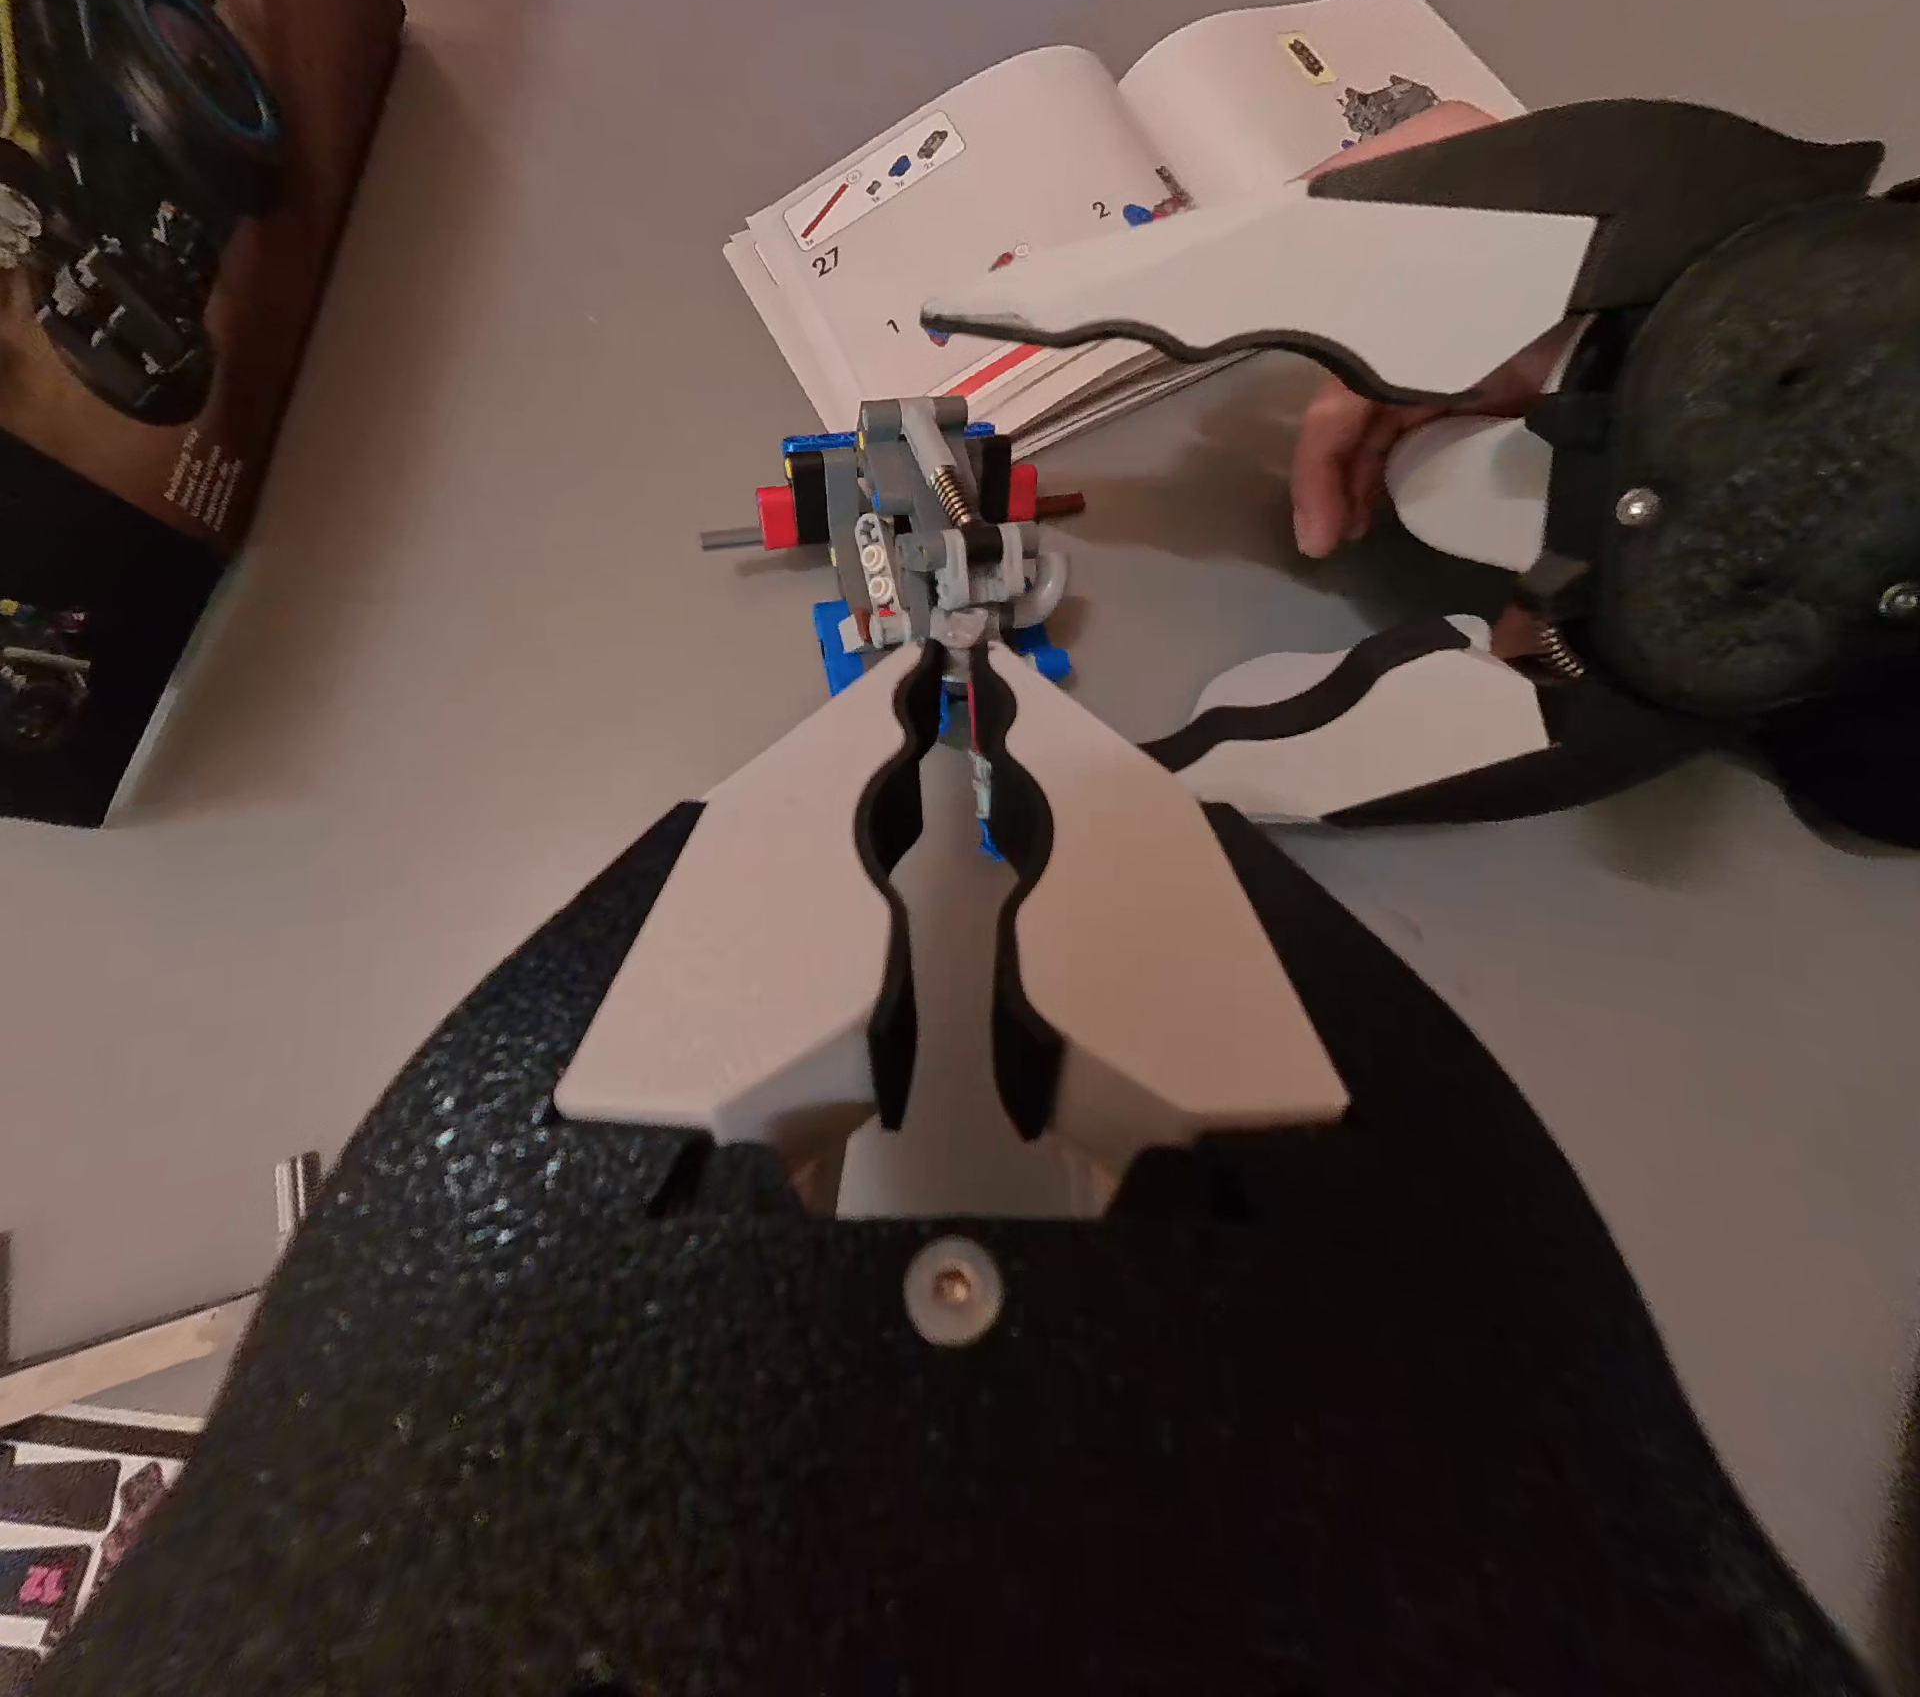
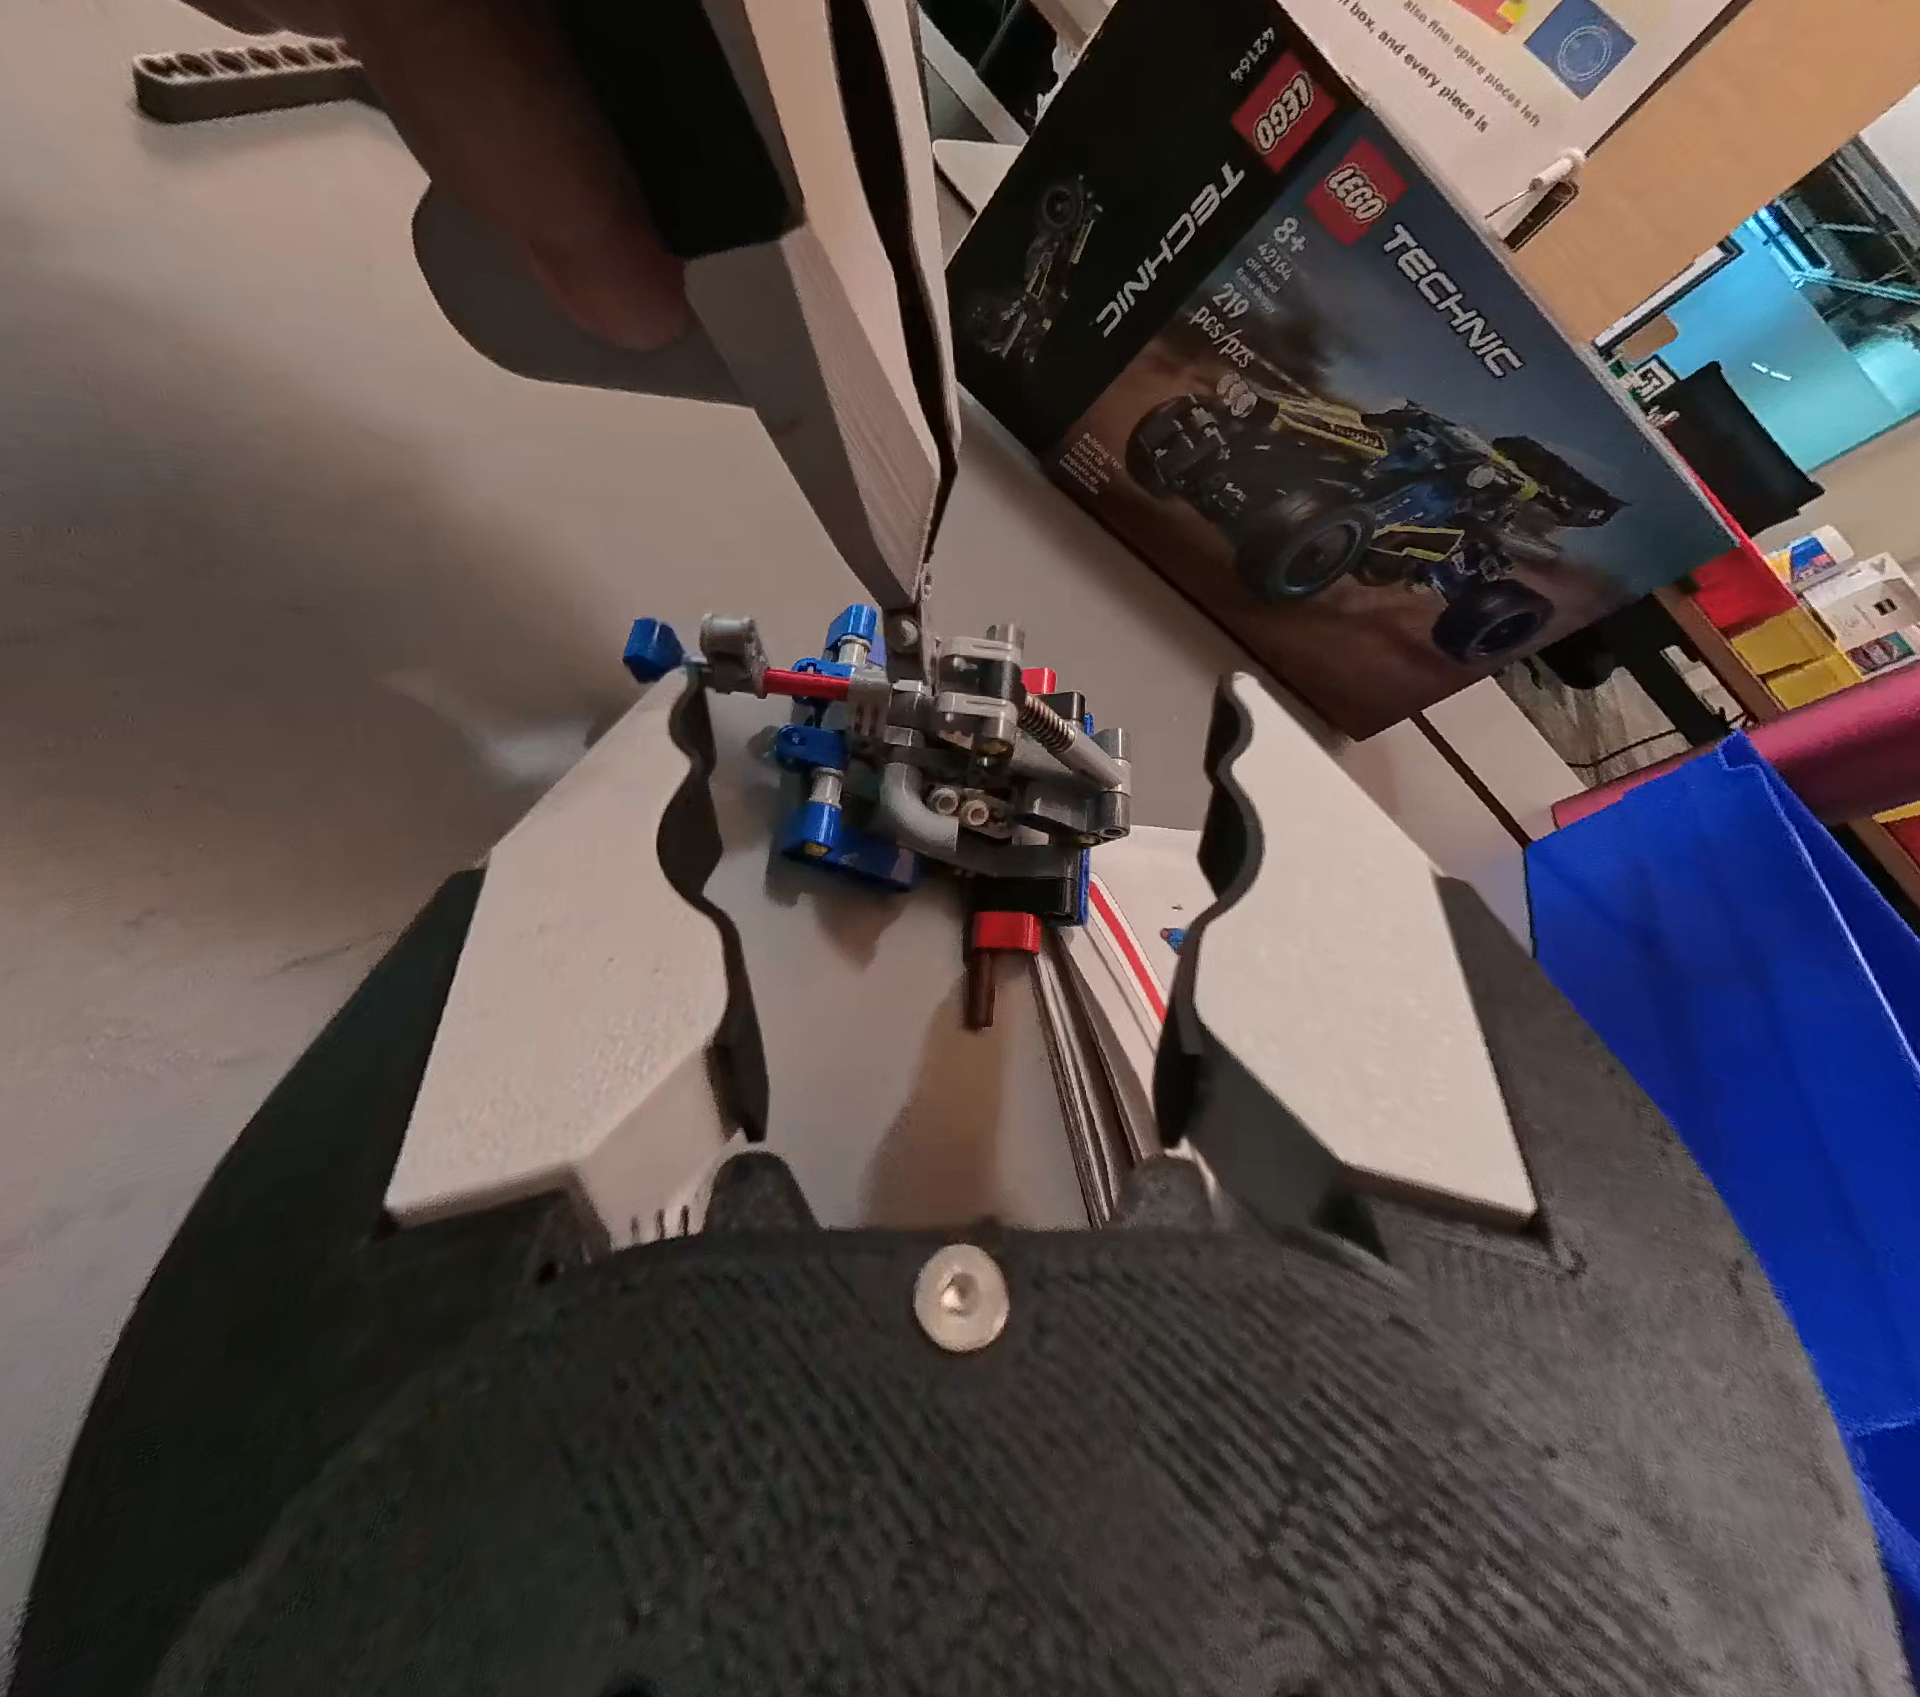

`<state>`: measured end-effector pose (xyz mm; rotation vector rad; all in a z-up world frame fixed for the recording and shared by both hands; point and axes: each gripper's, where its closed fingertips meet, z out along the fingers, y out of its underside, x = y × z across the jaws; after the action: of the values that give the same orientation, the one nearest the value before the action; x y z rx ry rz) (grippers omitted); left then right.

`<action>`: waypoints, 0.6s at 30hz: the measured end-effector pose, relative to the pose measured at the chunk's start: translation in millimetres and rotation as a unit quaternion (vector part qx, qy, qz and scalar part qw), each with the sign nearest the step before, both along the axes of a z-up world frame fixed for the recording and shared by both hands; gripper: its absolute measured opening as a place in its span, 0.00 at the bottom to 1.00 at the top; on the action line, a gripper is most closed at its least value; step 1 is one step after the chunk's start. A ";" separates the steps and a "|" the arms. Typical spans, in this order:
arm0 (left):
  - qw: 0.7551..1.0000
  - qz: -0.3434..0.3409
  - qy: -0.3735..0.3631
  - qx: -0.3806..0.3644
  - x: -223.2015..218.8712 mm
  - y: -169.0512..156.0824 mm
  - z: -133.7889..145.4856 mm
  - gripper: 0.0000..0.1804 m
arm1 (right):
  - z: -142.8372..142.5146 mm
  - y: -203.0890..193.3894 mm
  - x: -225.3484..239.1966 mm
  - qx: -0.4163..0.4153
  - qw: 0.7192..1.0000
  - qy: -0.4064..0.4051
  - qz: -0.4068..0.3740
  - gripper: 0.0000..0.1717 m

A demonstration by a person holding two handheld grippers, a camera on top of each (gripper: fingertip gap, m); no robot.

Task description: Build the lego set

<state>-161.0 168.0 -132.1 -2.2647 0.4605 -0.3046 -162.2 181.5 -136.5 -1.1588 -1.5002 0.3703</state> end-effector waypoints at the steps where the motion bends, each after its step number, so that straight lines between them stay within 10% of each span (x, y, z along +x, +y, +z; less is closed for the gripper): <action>1: 1.000 0.001 0.001 0.002 0.1 0.4 0.4 0.01 | -0.8 -0.6 -0.3 -0.002 1.000 -0.003 0.002 0.52; 18: 0.999 0.013 0.032 0.022 3.3 4.7 0.3 0.01 | -11.2 -3.4 -3.1 0.007 0.999 -0.035 0.009 0.50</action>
<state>-157.7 172.7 -131.8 -2.2404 0.4662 -0.2072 -165.3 178.1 -147.8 -1.1580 -1.5736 0.3342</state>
